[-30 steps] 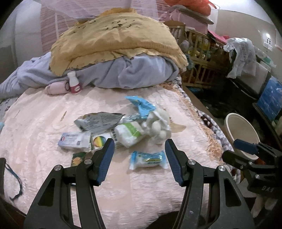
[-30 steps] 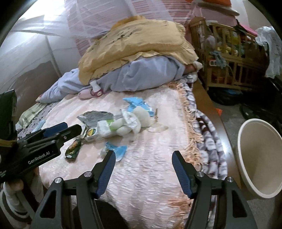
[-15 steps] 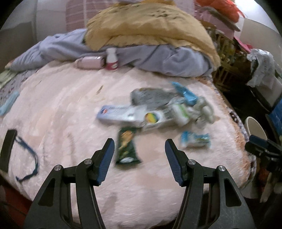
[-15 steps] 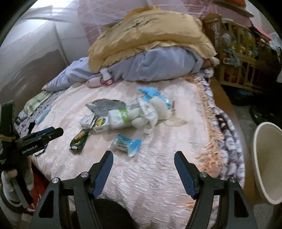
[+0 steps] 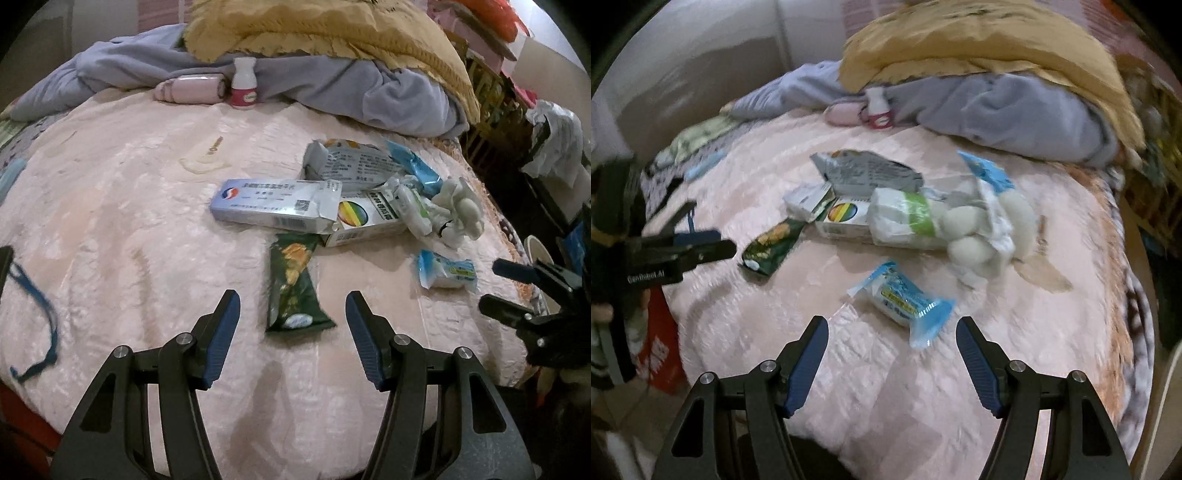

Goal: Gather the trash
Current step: 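Move both open tools back over the remaining trash on the bed, then grasp the green snack wrapper with the left tool while the right tool grasps the blue packet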

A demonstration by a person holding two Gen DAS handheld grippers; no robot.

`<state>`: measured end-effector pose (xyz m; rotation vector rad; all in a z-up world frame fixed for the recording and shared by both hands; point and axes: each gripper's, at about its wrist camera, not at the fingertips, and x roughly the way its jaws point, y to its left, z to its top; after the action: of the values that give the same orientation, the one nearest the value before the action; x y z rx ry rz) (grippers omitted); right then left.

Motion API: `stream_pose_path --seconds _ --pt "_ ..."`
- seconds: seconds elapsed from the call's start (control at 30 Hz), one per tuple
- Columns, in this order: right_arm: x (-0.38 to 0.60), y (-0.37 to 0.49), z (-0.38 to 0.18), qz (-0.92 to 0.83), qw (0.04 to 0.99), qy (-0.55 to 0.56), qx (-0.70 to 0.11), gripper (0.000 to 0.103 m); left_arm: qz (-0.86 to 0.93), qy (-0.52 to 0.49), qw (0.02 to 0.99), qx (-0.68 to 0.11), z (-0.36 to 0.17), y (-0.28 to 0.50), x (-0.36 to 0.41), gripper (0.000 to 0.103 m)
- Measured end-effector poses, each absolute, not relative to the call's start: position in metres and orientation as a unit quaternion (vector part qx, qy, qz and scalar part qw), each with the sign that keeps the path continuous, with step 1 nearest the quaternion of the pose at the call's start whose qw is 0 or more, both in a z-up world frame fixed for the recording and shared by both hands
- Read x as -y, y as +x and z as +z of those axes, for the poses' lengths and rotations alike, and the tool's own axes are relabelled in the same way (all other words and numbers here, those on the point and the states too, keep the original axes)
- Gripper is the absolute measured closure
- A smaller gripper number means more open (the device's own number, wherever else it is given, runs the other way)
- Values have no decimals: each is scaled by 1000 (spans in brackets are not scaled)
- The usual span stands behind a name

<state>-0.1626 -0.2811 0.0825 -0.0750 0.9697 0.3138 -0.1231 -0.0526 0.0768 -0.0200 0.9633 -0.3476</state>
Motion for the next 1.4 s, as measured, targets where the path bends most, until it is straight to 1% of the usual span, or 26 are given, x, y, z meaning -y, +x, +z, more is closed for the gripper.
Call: stream_pose_path --seconds 0.23,0.33,0.37,0.4,0.43,0.5,0.57,0.67,1.0,1.23,1.4 --pt "273 -126 63 178 861 -84 -468 34 -164 8 861 -482 51 -88 70 45" --pt "275 -116 51 180 851 -90 -485 34 -170 3 849 -500 39 -79 74 47" --pt "275 -115 47 182 848 -88 -489 45 -172 2 848 -502 37 -78 75 58" --pt "275 -115 45 183 847 -87 -491 56 -174 4 846 -504 35 -79 76 66" --pt "275 -118 43 180 848 -87 -491 57 -175 8 844 -507 34 -80 77 71" --pt "279 -126 44 175 856 -74 -482 65 -179 8 844 -505 35 -84 79 74" --pt "285 -136 48 171 861 -49 -477 69 -187 2 843 -505 39 -89 79 78" --pt "288 -155 60 167 871 -38 -461 74 -196 -9 843 -500 49 -101 79 80" --pt "302 -216 105 140 909 27 -391 75 -244 -5 842 -481 93 -145 111 81" --pt "336 -237 117 113 919 52 -374 75 -292 5 840 -457 126 -160 158 82" --pt "376 -255 128 72 926 65 -365 75 -328 20 834 -444 137 -167 196 82"
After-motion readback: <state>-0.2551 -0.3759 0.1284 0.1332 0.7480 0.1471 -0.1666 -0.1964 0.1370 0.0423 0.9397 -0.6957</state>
